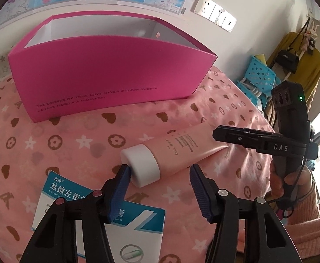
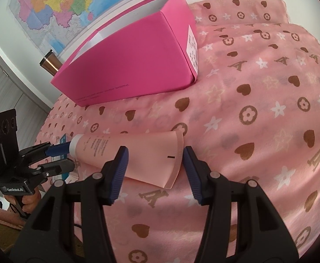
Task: Organize rigid objects
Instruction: 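Grasp the large pink tube with white cap with the right gripper, then lift the pink tube with the right gripper and carry it over the pink box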
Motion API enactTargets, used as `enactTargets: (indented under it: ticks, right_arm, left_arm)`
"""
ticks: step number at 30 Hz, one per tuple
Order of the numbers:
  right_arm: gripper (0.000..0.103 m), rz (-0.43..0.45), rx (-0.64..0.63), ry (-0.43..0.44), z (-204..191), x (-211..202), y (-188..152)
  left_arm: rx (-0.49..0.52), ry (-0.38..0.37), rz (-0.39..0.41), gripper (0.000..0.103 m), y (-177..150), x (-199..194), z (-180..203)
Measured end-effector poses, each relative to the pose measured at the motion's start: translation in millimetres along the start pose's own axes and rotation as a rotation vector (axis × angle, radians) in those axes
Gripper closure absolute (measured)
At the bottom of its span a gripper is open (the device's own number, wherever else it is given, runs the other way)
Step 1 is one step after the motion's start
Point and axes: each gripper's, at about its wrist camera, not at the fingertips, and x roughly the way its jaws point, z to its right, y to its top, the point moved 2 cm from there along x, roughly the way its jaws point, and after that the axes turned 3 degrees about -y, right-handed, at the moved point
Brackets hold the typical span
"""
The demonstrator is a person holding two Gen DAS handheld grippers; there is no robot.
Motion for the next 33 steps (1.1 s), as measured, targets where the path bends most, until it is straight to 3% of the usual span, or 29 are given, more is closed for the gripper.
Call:
enactTargets:
  ticks: [18,26,29,33]
  right_arm:
    - [0.048,0.033,-0.008,0.030,-5,-3,3]
    - [0.048,0.005,-0.009,0.037,-5,6,4]
    - [0.048,0.005,-0.012,0.037,-4,7,4]
    - [0.048,0.006,-0.019,0.025,-6,7,3]
  left_arm:
    - [-0.006,0.030,0.022,0.046,2,0,-5]
    - [-0.031,0.025,0.026,0.046,2,-4,-15]
    - [-0.026,0.039,0.018,0.057,2,-4,-14]
    - [-0.020,0.063,0.012,0.059,3,-3,-12]
